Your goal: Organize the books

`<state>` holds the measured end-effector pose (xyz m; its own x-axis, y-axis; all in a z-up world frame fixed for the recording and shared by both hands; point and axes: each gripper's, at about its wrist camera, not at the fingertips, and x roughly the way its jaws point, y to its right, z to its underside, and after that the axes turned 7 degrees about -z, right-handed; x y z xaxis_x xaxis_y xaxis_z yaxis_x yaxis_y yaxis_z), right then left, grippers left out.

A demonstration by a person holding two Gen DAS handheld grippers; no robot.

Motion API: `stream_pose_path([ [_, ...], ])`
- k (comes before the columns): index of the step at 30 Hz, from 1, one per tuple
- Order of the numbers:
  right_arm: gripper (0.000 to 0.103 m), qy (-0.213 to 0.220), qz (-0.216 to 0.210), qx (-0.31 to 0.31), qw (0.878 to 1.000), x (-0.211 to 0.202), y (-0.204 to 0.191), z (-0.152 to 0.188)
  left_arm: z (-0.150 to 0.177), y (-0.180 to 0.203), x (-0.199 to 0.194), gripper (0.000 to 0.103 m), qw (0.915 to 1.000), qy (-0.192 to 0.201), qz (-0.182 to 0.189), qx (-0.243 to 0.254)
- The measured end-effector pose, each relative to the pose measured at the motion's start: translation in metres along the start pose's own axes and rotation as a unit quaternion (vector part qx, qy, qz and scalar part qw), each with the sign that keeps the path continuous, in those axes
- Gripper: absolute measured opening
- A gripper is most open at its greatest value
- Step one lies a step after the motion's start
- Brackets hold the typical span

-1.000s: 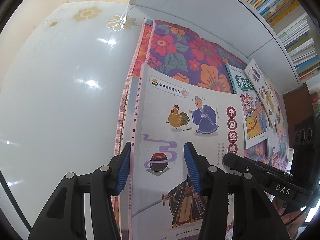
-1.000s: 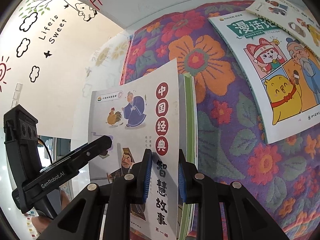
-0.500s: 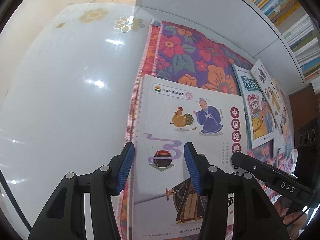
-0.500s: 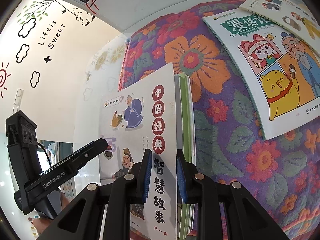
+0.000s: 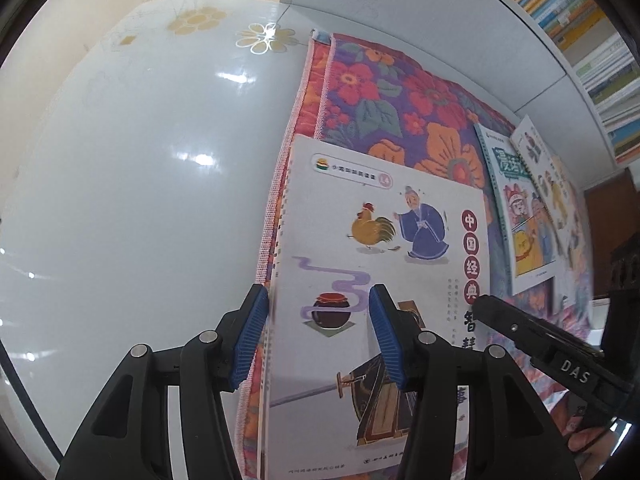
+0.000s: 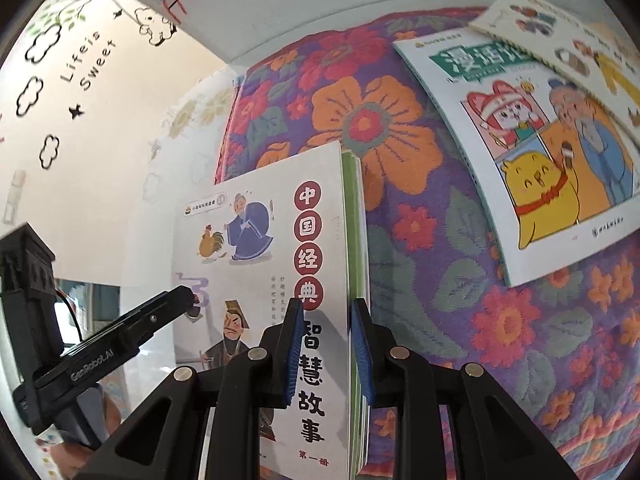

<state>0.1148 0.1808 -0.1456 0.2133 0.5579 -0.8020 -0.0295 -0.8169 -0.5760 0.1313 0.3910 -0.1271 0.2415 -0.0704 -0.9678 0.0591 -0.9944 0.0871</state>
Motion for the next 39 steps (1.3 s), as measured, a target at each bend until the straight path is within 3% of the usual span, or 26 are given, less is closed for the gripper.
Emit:
stream_pose_path([
  [11, 0.024, -0.007, -0.018, 0.009, 1.000, -0.003, 0.009, 0.000, 0.000, 0.000, -0.003, 0.049, 0.9999, 0.005, -0.011, -0.009],
  [20, 0.024, 0.002, -0.032, 0.022, 0.999, -0.034, 0.036, 0.006, -0.004, 0.024, -0.012, 0.049, 0.9994, 0.013, -0.022, -0.022],
  [33, 0.024, 0.044, -0.017, 0.087, 0.995, -0.122, 0.153, 0.006, -0.006, 0.155, -0.007, 0.049, 0.9997, 0.015, 0.000, 0.021],
  [39, 0.025, 0.074, -0.013, 0.101, 0.992, -0.151, 0.207, -0.004, -0.005, 0.201, 0.015, 0.051, 0.9999, 0.004, 0.007, 0.010],
])
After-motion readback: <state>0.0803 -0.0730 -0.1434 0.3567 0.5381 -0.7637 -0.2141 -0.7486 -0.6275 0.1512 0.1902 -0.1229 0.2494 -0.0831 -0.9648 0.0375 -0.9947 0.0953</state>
